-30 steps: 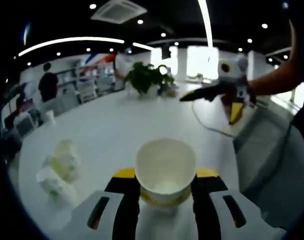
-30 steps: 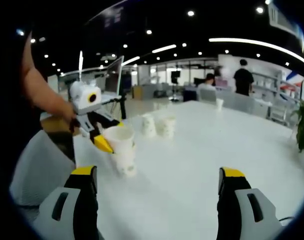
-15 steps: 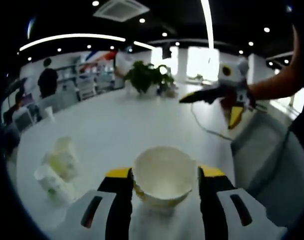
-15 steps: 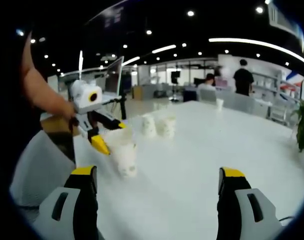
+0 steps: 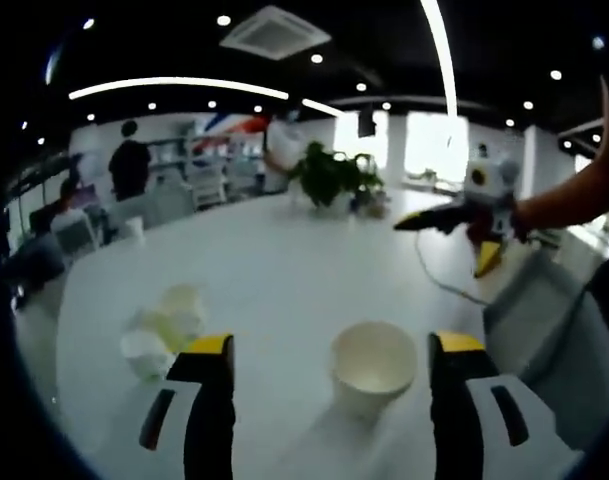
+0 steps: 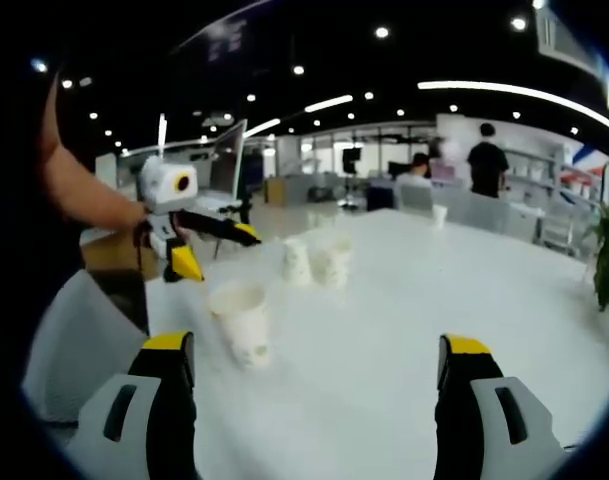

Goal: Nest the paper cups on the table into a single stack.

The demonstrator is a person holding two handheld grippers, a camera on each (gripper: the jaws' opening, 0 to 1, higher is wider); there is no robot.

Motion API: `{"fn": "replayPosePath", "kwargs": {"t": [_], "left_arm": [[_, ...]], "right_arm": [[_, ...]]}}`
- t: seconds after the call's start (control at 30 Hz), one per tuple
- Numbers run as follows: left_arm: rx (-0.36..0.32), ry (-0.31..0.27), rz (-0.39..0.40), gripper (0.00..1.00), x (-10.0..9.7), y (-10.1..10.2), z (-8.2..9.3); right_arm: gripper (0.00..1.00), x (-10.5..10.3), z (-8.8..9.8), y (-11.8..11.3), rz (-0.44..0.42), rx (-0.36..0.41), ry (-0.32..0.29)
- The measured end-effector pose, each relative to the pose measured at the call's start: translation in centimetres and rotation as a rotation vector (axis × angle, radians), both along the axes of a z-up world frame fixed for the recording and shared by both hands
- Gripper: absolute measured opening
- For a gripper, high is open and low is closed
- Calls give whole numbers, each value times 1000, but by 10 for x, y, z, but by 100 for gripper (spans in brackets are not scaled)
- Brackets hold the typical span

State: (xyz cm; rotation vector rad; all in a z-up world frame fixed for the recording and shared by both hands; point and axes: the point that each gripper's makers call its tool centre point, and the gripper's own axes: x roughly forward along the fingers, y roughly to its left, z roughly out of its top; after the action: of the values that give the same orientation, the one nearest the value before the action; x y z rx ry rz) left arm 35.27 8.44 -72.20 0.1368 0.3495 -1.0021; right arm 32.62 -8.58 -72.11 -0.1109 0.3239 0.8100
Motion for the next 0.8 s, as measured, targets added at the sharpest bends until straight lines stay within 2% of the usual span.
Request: {"fn": "replayPosePath", "kwargs": {"t": [0.33,0.8], "left_arm": [[3,4,98,85,8,37,0],[35,29,182,94,1,65,-13]], "right_arm": [[100,10,4,4,7,6,-8],[100,15,2,10,17,4,-4]]}}
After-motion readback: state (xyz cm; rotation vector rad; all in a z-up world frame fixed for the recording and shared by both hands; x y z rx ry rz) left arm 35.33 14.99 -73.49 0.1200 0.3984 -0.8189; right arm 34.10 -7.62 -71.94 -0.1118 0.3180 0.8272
